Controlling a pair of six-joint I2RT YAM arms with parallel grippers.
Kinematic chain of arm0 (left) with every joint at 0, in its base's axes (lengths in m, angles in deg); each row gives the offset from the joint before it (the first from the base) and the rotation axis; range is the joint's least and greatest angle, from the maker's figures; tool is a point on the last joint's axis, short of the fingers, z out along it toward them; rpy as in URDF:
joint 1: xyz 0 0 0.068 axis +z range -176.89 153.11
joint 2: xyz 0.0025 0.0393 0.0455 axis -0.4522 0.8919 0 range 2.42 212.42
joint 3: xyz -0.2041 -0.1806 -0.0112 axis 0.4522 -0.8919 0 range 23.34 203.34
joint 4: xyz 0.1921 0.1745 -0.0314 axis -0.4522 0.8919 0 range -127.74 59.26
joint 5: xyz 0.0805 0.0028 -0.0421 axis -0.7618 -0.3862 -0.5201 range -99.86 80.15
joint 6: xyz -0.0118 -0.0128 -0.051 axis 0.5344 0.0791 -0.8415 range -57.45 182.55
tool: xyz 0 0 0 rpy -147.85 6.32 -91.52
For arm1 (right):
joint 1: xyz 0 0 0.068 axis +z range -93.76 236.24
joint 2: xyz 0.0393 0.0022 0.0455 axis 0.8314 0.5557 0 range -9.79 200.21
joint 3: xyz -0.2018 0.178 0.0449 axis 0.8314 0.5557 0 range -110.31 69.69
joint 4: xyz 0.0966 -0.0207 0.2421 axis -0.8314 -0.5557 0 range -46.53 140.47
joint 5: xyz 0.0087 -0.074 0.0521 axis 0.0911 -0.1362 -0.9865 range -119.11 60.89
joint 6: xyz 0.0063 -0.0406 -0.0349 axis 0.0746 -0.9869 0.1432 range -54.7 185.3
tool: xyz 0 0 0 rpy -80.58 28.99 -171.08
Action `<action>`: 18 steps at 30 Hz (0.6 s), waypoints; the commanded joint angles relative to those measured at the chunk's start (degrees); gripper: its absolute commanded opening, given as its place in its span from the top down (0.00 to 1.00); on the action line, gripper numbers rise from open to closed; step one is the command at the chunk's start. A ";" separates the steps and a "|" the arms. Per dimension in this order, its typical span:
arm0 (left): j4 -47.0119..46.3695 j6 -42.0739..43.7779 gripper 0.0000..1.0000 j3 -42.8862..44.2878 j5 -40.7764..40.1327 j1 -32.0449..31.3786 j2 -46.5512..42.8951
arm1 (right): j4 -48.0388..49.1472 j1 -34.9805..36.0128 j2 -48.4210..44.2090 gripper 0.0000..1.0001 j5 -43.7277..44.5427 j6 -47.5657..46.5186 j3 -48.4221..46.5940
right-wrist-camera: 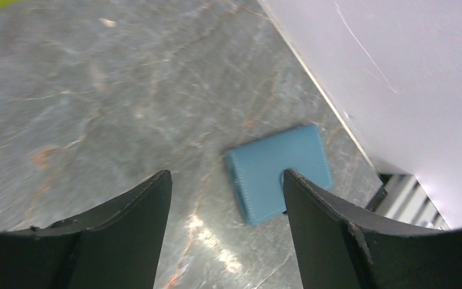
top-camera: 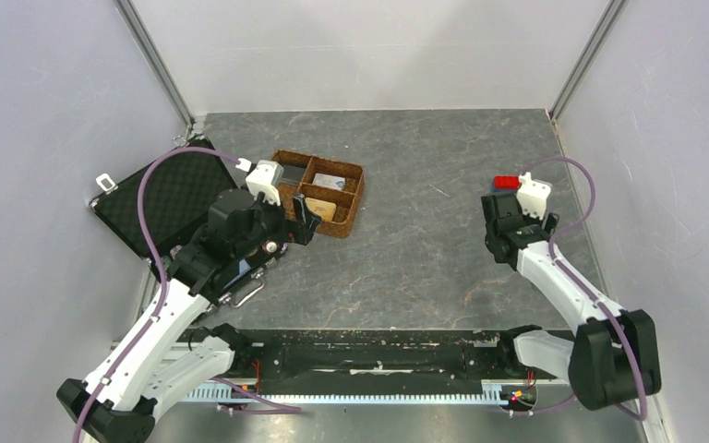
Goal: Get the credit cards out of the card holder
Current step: Move the card holder to the center of the board.
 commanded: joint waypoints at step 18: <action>-2.75 -4.71 0.00 0.00 3.64 0.07 3.57 | 10.77 -30.28 3.42 0.43 -21.79 -0.06 10.21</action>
